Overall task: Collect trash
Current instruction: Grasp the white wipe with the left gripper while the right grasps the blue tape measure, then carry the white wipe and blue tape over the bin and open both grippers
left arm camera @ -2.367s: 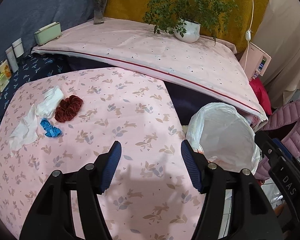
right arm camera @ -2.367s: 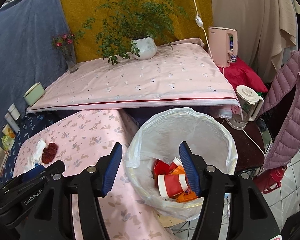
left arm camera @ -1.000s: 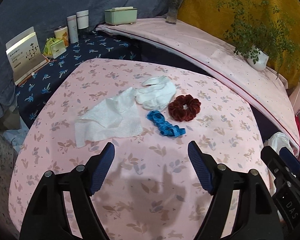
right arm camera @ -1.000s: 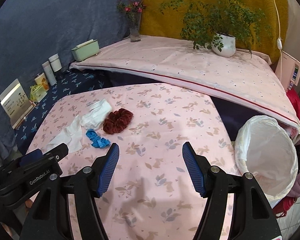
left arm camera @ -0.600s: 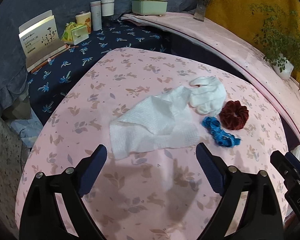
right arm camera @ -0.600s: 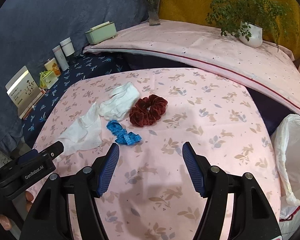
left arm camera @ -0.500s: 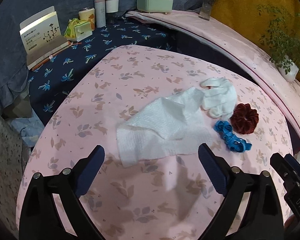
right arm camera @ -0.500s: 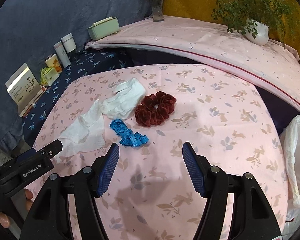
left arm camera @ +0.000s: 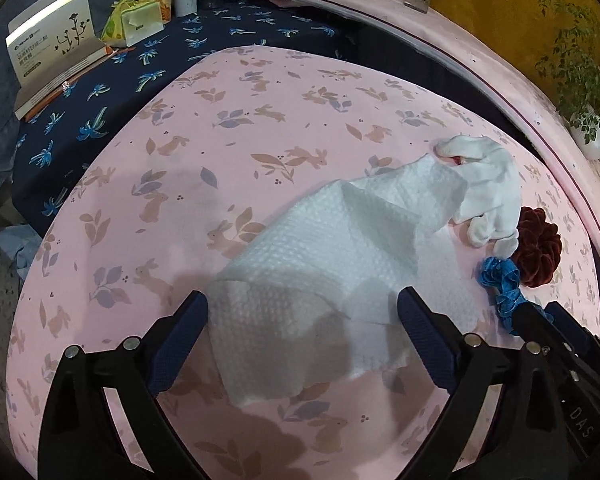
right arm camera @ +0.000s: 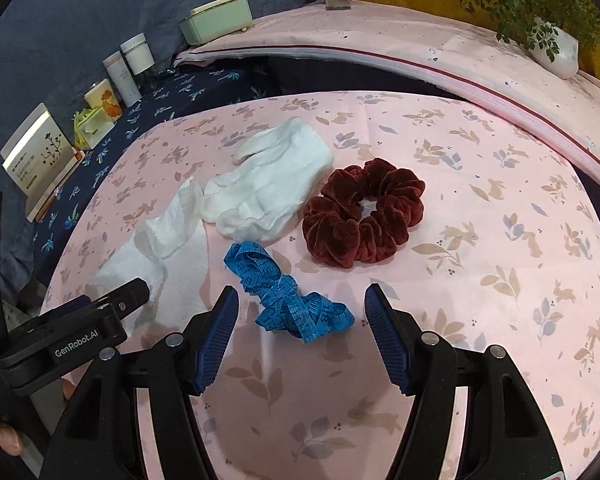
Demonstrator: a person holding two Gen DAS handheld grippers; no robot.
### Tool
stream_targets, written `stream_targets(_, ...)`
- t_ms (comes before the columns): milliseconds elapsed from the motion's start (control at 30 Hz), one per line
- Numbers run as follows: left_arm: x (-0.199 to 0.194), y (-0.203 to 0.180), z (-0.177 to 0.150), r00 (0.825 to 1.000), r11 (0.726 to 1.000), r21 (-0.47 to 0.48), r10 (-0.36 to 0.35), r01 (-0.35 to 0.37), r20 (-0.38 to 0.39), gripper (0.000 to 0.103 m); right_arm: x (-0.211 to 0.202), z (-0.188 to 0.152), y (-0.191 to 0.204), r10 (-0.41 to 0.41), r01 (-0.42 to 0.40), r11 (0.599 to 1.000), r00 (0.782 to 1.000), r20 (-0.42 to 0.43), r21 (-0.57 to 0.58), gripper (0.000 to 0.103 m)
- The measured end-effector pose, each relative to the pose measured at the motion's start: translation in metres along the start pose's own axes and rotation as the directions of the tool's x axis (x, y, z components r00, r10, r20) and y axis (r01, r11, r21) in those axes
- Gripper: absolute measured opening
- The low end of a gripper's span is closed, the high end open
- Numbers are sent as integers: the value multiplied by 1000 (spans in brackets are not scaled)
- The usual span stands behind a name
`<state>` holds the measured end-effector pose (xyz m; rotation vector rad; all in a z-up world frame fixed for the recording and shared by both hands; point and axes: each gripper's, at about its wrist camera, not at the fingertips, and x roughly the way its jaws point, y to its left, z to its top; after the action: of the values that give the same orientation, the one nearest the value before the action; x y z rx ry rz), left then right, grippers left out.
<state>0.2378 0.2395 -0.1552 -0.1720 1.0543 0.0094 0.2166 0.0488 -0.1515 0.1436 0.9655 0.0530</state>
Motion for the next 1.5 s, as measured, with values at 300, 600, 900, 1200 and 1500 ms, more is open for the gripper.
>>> stream_targets(300, -7, -29, -9, 1000, 997, 70, -29, 29, 6, 34, 3, -14, 2, 12, -12, 1000, 1000, -21, -28, 35)
stream_targets(600, -35, -54, -26, 994, 990, 84, -111, 111, -3, 4, -32, -29, -14, 32, -32, 999, 999, -7, -3, 22)
stream_targets(900, -105, -104, -32, 980, 975, 145, -183, 170, 78, 4, -111, -26, -52, 14, -20, 999, 992, 128, 48, 22)
stream_targets(1200, -175, -184, -47, 948, 935, 262, -284, 240, 142, 4, -191, -29, -110, -36, 7, 993, 966, 256, 114, 22)
stream_targets(1500, -216, -275, -76, 914, 863, 406, -383, 302, 134, 4, -251, -47, -187, -140, 67, 974, 930, 340, 216, 22)
